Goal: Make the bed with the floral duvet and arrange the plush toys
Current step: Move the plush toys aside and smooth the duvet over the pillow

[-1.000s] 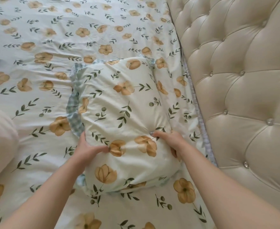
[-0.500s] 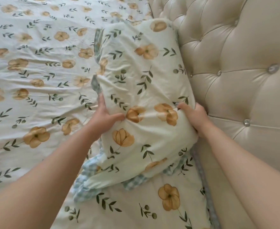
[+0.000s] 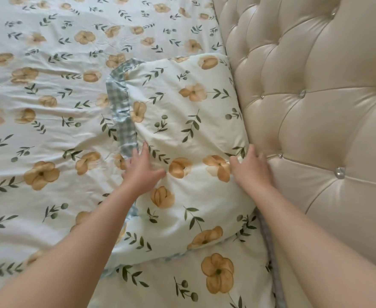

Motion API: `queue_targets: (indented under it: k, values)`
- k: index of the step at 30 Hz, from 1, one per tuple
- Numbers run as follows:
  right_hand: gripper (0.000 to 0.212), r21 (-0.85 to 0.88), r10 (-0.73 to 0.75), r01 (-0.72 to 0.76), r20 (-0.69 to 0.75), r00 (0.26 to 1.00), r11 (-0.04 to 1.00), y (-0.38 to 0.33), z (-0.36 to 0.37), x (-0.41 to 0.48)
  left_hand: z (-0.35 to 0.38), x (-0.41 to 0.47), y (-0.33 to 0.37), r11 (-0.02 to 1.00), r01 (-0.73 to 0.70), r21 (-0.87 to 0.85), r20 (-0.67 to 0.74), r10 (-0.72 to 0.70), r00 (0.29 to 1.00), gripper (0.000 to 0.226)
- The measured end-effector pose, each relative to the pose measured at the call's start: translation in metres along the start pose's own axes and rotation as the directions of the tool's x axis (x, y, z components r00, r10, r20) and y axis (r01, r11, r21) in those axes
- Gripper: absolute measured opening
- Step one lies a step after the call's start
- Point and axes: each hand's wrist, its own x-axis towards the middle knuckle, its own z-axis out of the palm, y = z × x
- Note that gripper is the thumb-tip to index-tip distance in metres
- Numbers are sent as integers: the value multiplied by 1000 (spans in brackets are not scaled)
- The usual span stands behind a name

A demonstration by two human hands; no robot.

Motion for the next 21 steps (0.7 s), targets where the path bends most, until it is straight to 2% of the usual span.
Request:
queue_targets:
  k: [2, 3, 5, 6, 7, 9, 11, 12, 13, 14, 16, 17, 18, 19, 21]
  values:
    - [64, -134, -275, 255, -161, 948, 958, -17, -15, 5, -1, -3, 11, 965, -95, 245, -120, 127, 985, 93]
    - [63, -162, -410, 379, -254, 876, 911, -28, -22, 9, -3, -3, 16, 944, -160, 290, -157, 212, 965, 90]
    - [59, -198, -553, 520, -398, 732, 831, -39, -23, 15, -5, -3, 28, 891, -274, 362, -239, 373, 897, 80]
    - [58, -241, -599, 550, -383, 703, 800, -36, -15, 17, -4, -4, 34, 865, -313, 391, -300, 442, 845, 75]
    - [59, -286, -619, 552, -276, 735, 783, -25, 5, 16, -3, -6, 40, 843, -350, 408, -362, 502, 786, 70]
    - [58, -361, -537, 498, -9, 843, 789, 6, 45, 16, -2, -11, 52, 798, -440, 411, -461, 599, 655, 64]
    - [58, -363, -488, 455, 0, 873, 813, 21, 67, 27, -8, -8, 63, 731, -510, 453, -534, 681, 501, 61]
    - [58, -378, -491, 454, -2, 871, 807, 19, 69, 29, -10, -6, 65, 719, -518, 464, -565, 690, 452, 60]
    - [58, -384, -492, 456, 6, 871, 803, 15, 65, 29, -9, -3, 64, 721, -515, 465, -577, 687, 441, 59]
    - [58, -375, -495, 463, 13, 869, 803, 11, 62, 28, -4, 4, 57, 734, -497, 462, -551, 677, 488, 59]
    - [59, -364, -482, 462, 40, 875, 809, 3, 54, 24, 22, 16, 28, 763, -404, 505, -333, 604, 724, 60]
    - [58, -369, -474, 459, 55, 879, 808, -6, 49, 21, 36, 22, 9, 750, -348, 563, -212, 537, 816, 60]
    - [56, -368, -478, 455, 32, 878, 811, -14, 38, 17, 51, 26, -5, 729, -324, 603, -137, 495, 858, 59]
    - [51, -337, -496, 459, -28, 868, 822, -26, 26, 16, 62, 30, -14, 729, -320, 605, -116, 478, 871, 58]
    - [41, -151, -525, 503, -205, 826, 851, -59, 7, 12, 65, 36, -17, 739, -330, 587, -120, 483, 867, 56]
